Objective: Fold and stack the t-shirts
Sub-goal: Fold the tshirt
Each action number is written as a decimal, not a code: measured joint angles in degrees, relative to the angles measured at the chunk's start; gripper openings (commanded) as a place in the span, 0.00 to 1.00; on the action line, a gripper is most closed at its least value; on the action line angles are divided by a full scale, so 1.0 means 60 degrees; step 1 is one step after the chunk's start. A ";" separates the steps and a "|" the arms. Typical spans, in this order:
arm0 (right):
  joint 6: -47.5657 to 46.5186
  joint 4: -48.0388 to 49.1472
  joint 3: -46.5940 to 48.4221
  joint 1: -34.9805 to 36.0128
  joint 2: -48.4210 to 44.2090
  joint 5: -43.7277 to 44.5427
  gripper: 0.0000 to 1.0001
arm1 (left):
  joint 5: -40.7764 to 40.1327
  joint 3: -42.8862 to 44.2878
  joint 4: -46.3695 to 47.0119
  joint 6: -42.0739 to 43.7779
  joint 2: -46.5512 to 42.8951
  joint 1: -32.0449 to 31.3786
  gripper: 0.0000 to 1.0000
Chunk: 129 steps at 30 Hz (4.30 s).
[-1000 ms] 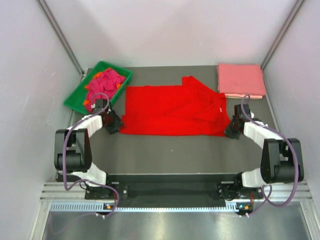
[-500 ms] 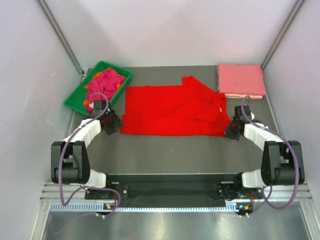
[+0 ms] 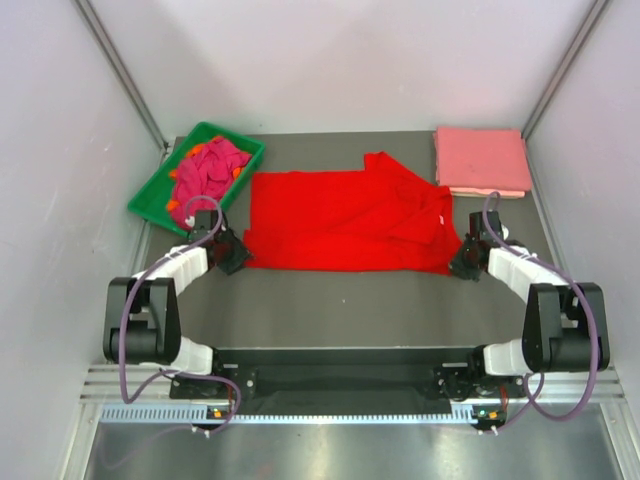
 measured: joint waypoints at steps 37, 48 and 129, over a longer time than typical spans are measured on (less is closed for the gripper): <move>-0.0262 -0.4659 0.3901 -0.0681 -0.3687 0.1224 0.00 | -0.0900 0.4178 -0.3876 0.1388 -0.1974 -0.0288 0.00; -0.1093 -0.6306 1.0644 -0.0678 -0.3566 0.1654 0.00 | -0.0433 1.0160 -0.6255 0.1905 -0.1814 -0.0342 0.00; -0.0219 -0.7238 0.0149 -0.0863 -0.8929 -0.0200 0.00 | -0.2448 0.0022 -0.5960 -0.1056 -0.6696 -0.0393 0.00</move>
